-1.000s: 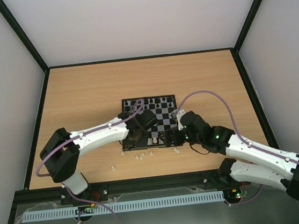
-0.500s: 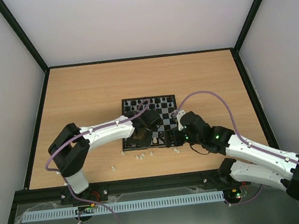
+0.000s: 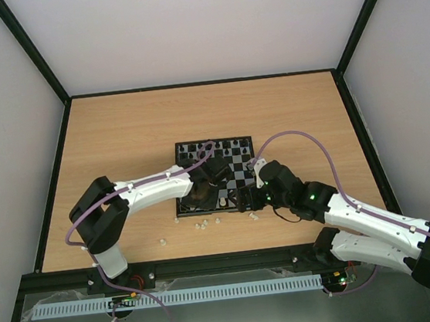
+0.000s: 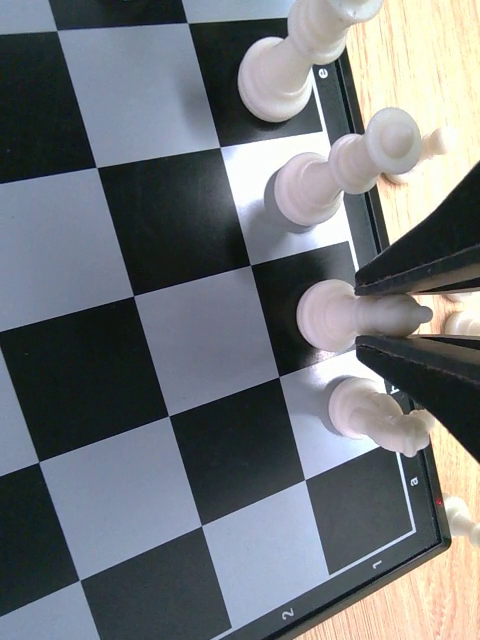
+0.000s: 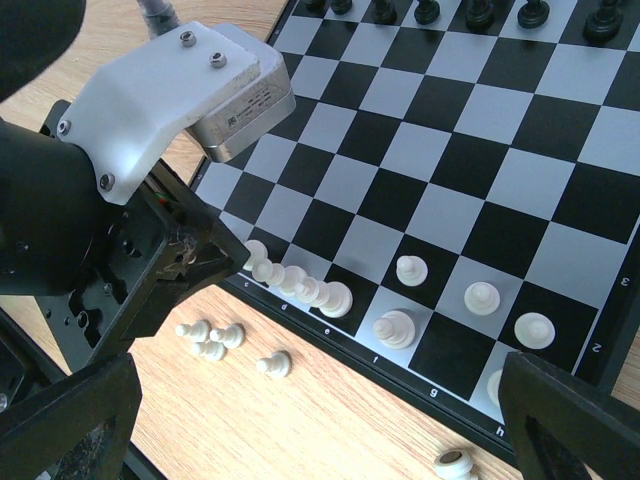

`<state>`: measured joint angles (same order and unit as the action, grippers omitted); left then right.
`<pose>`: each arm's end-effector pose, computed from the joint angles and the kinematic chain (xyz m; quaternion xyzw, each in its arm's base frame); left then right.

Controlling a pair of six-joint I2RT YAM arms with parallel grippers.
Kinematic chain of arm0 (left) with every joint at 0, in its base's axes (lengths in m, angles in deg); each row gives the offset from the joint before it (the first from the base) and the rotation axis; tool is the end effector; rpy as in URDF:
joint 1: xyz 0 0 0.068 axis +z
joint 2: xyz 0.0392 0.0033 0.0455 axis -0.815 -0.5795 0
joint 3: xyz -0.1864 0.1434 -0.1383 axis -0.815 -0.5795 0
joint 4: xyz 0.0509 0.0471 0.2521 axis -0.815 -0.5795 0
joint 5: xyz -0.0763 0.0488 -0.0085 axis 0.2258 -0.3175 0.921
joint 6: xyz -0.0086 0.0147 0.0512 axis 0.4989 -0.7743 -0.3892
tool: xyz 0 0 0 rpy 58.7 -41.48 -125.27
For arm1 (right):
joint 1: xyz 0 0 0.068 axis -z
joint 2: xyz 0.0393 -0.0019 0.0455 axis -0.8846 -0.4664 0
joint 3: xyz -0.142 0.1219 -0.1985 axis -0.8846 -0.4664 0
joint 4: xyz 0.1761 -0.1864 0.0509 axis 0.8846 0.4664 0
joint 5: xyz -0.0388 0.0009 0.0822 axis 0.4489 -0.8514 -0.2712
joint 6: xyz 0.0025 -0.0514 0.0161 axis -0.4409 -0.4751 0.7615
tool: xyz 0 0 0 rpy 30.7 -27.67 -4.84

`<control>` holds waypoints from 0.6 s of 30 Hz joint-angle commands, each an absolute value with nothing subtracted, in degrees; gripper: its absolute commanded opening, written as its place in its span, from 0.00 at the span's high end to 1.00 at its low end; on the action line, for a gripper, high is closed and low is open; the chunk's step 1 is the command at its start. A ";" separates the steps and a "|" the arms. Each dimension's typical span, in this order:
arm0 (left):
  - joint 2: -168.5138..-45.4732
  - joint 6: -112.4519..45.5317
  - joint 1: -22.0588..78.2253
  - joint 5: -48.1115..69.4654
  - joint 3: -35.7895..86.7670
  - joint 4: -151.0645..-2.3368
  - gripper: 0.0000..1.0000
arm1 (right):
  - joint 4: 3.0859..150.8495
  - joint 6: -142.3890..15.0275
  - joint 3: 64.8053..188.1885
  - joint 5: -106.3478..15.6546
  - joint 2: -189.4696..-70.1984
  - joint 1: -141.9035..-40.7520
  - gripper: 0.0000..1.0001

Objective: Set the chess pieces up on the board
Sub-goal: Place the chess piece on the chessboard.

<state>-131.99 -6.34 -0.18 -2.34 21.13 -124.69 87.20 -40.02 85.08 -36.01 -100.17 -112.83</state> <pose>0.1918 -0.2665 0.1844 0.1348 0.9849 -0.0448 0.0988 0.1300 0.1569 0.2532 -0.1425 0.8453 0.3251 0.3994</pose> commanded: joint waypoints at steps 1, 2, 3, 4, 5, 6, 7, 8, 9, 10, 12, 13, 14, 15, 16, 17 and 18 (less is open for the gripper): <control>-132.66 -7.25 0.26 -1.85 22.81 -124.77 0.85 | 87.27 -39.82 84.52 -36.28 -99.81 -113.06 0.01; -132.58 -7.29 0.27 -1.68 22.84 -124.64 0.84 | 87.23 -39.82 84.37 -36.27 -99.82 -113.03 0.02; -132.44 -7.30 0.27 -1.78 22.88 -124.68 0.82 | 87.19 -39.82 84.42 -36.27 -99.89 -113.08 0.01; -132.40 -7.25 0.27 -1.85 22.97 -124.80 0.81 | 87.18 -39.82 84.37 -36.34 -99.90 -113.04 0.01; -132.40 -7.27 0.27 -2.07 23.12 -124.97 0.80 | 87.18 -39.88 84.40 -36.38 -99.98 -113.03 0.01; -132.35 -7.32 0.27 -2.23 23.25 -125.17 0.80 | 87.14 -39.91 84.42 -36.39 -100.04 -113.02 0.01; -132.21 -7.26 0.24 -2.27 23.35 -125.25 0.80 | 87.10 -39.90 84.38 -36.31 -100.08 -113.00 0.01; -132.08 -7.25 0.26 -2.21 23.53 -125.29 0.79 | 87.18 -39.91 84.35 -36.38 -100.16 -113.02 0.01; -132.02 -7.30 0.24 -2.21 23.65 -125.48 0.79 | 87.18 -39.91 84.35 -36.38 -100.17 -113.00 0.01; -131.89 -7.26 0.26 -2.28 23.90 -125.74 0.79 | 87.11 -39.93 84.35 -36.39 -100.17 -113.00 0.01; -131.35 -7.23 0.27 -2.40 24.49 -126.46 0.79 | 87.25 -39.91 84.36 -36.40 -100.28 -113.04 0.02; -130.92 -7.03 0.27 -2.60 24.84 -126.96 0.79 | 87.13 -39.91 84.29 -36.47 -100.31 -113.07 0.01; -130.25 -6.97 0.27 -2.86 25.27 -127.54 0.79 | 87.10 -39.84 84.29 -36.40 -100.26 -113.01 0.01; -129.62 -6.80 0.27 -3.26 25.81 -128.23 0.79 | 87.10 -39.89 84.37 -36.43 -100.33 -113.01 0.02; -128.77 -6.62 0.27 -3.81 26.32 -128.92 0.78 | 87.10 -39.95 84.36 -36.40 -100.34 -113.01 0.01; -127.93 -6.37 0.27 -4.39 26.84 -129.73 0.76 | 87.09 -39.91 84.38 -36.40 -100.42 -112.97 0.01; -126.93 -5.90 0.27 -5.15 27.24 -130.73 0.73 | 87.19 -39.98 84.48 -36.39 -100.51 -113.06 0.01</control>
